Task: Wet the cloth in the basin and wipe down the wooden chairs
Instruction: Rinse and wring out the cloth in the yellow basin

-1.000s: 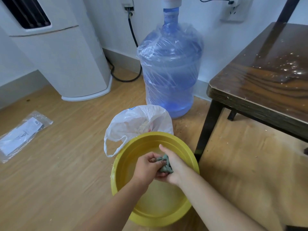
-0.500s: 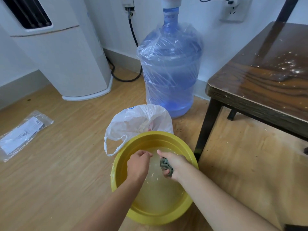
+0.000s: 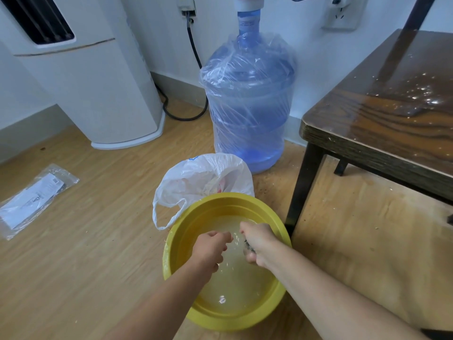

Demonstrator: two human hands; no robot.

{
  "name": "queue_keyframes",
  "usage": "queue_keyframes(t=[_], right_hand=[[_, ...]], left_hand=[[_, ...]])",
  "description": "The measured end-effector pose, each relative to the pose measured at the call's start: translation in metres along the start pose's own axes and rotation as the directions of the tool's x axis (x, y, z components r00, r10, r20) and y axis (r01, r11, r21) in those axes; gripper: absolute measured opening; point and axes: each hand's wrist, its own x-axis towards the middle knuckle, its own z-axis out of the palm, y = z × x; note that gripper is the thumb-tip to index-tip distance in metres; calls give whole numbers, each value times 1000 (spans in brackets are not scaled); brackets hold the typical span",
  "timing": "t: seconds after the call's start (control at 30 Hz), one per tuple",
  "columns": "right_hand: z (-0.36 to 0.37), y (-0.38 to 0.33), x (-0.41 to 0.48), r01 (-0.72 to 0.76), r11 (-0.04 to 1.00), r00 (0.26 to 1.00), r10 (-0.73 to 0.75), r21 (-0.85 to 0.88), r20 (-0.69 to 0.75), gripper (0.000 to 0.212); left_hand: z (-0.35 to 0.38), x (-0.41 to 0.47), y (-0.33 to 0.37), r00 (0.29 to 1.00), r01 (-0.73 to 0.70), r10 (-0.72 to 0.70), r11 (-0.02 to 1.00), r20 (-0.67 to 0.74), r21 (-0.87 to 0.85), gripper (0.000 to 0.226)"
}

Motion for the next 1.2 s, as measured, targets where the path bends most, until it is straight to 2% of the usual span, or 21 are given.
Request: queue_keyframes(t=[0.13, 0.2, 0.3, 0.37, 0.47, 0.57, 0.7, 0.8, 0.87, 0.93, 1.0, 1.1, 1.2], right_hand=[[-3, 4, -4, 43, 999, 999, -42, -21, 33, 6], [-6, 0, -8, 18, 1000, 995, -15, -24, 102, 19], [-7, -9, -16, -6, 998, 973, -10, 68, 231, 19], [-8, -12, -20, 94, 993, 974, -107, 74, 201, 21], [-12, -17, -34, 286, 956, 954, -277, -65, 118, 14], [-24, -28, -62, 383, 907, 924, -378, -177, 64, 18], [-49, -51, -100, 501, 784, 863, -484, -367, 144, 16], [-61, -77, -126, 519, 691, 844, -507, -503, 175, 41], [-60, -96, -152, 535, 651, 831, -519, -539, 198, 45], [-58, -117, -179, 578, 658, 805, -556, -483, 205, 46], [-62, -142, -211, 599, 689, 794, -579, -409, 186, 41], [-81, -178, -252, 601, 675, 794, -568, -427, 219, 15], [-120, -208, -268, 633, 694, 756, -649, -344, 82, 22]], left_hand=[[0, -3, 4, 998, 38, -36, 999, 42, -29, 27], [-1, -6, 8, 994, 65, -62, 997, 91, -30, 28], [-1, -12, 14, 987, 88, -81, 995, 138, -45, 26], [-1, -16, 18, 987, 72, -60, 994, 151, -80, 26], [-3, -23, 27, 985, 56, -31, 988, 172, -143, 21], [-16, -28, 38, 972, 64, -23, 983, 233, -173, 17], [-34, -35, 65, 954, -57, 63, 998, 294, -28, 17], [-40, -45, 106, 953, -129, 118, 992, 280, 19, 25], [-42, -58, 145, 939, -189, 168, 981, 302, 45, 22], [-44, -72, 188, 919, -248, 220, 968, 326, 45, 22], [-42, -88, 230, 903, -296, 265, 954, 338, 43, 32], [-24, -110, 283, 880, -352, 297, 932, 371, 89, 50], [3, -135, 320, 848, -424, 317, 887, 424, 184, 34]])
